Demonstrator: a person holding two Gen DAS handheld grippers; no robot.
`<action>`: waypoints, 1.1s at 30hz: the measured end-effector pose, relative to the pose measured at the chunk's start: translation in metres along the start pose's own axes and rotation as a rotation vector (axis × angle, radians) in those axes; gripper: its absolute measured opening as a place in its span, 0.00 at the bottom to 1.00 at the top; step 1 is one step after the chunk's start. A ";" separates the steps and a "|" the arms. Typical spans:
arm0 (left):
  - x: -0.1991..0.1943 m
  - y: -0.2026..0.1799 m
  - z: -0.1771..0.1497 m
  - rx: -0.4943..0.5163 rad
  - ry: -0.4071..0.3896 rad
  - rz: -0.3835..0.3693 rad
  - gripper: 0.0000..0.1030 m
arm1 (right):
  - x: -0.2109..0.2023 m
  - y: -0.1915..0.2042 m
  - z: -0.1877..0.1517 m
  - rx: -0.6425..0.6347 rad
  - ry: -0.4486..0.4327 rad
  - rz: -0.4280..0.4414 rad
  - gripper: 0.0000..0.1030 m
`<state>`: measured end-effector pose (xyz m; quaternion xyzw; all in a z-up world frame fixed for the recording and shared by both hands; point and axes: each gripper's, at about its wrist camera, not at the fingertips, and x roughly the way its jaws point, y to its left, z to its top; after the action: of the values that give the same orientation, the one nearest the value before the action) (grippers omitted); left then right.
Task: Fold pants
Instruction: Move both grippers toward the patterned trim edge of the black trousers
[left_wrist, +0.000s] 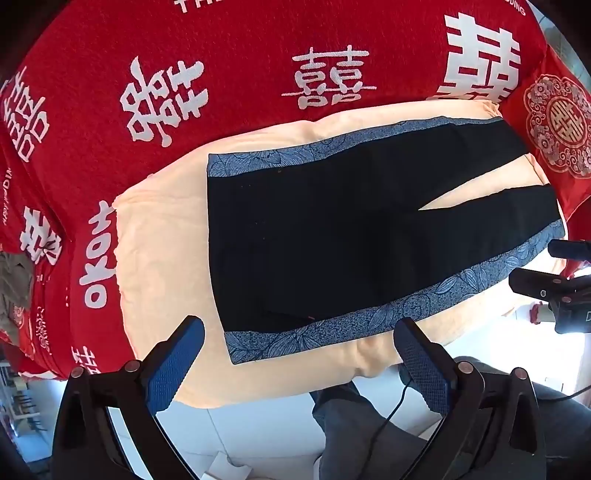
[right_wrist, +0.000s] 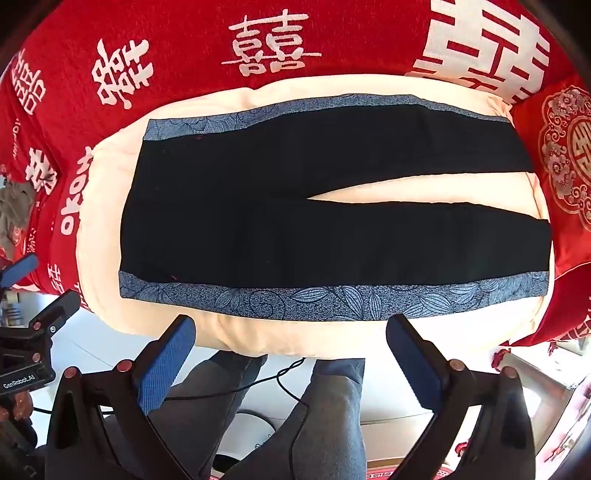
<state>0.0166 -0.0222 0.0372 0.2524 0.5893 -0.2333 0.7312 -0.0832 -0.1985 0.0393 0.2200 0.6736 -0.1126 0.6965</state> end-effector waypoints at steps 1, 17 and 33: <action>-0.001 0.000 0.000 -0.001 -0.004 0.003 1.00 | 0.000 0.001 -0.001 0.000 -0.002 -0.002 1.00; -0.010 -0.001 0.003 0.002 -0.043 0.043 1.00 | -0.009 0.000 0.006 -0.006 -0.027 0.003 1.00; -0.014 -0.016 0.009 -0.013 -0.030 0.097 1.00 | -0.006 -0.016 0.017 -0.020 -0.026 0.043 1.00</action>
<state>0.0101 -0.0399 0.0505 0.2722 0.5669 -0.1974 0.7520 -0.0760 -0.2209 0.0424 0.2260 0.6608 -0.0936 0.7096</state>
